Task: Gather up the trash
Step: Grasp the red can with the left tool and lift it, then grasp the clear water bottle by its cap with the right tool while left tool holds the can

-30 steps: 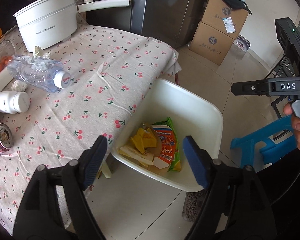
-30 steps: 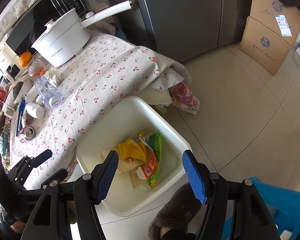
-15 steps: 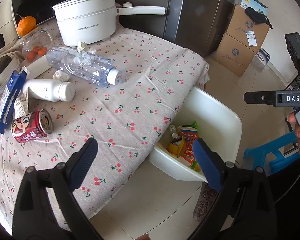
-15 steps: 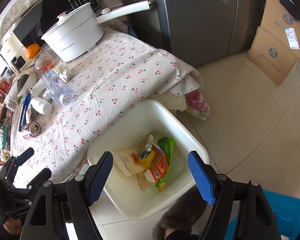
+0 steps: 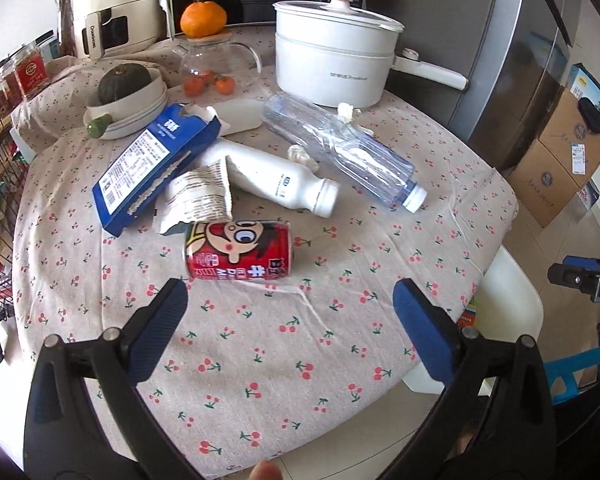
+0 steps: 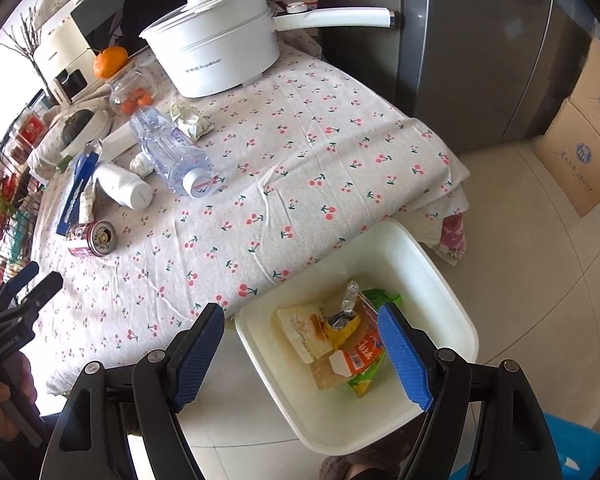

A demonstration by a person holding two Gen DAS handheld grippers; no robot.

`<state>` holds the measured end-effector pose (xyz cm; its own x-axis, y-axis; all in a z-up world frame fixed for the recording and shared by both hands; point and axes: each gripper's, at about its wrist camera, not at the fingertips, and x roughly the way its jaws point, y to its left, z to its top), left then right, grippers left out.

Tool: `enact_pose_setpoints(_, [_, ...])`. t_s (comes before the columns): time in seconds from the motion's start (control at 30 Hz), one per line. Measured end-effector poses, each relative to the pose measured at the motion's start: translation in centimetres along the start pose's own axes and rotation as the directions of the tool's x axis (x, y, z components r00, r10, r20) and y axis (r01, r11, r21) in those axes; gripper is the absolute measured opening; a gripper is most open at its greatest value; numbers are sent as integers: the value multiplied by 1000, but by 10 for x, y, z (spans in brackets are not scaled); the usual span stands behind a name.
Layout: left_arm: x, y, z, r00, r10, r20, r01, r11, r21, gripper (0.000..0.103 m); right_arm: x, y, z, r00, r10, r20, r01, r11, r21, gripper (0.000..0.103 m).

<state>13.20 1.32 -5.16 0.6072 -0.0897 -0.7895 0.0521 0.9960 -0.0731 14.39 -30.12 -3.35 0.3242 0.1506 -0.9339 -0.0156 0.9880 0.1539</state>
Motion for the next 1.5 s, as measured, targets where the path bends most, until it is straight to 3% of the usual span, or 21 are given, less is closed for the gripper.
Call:
enact_pose_setpoints(0.2, [34,23,2,999,29,-35,-30,999,-44,102,11,21,2,1000,7,-26,-8,999,-31,81])
enact_pose_setpoints(0.63, [85,24,9,994,45,-103,-49,998,-41,102,25,33,10,999,4,-50,-5,1000,-16,81])
enact_pose_setpoints(0.73, [88,25,10,994,30,-109,-36,998,-48,95,29,37,15,999,3,-53,-4,1000,-10,81])
enact_pose_setpoints(0.77, [88,25,10,994,31,-107,-36,998,-47,90,30,40,17,999,3,-54,-4,1000,-11,81])
enact_pose_setpoints(1.1, [55,33,11,996,-23,-90,16,997,-78,88,53,83,59,1000,17,-10,-18,992,-122,81])
enact_pose_setpoints(1.33, [9,50,10,998,-58,-19,56,994,-92,88,92,120,96,999,50,14,-46,973,-226,81])
enact_pose_setpoints(1.5, [-6,67,3,998,-67,-8,66,993,-96,88,130,140,114,1000,22,5,-20,953,-302,81])
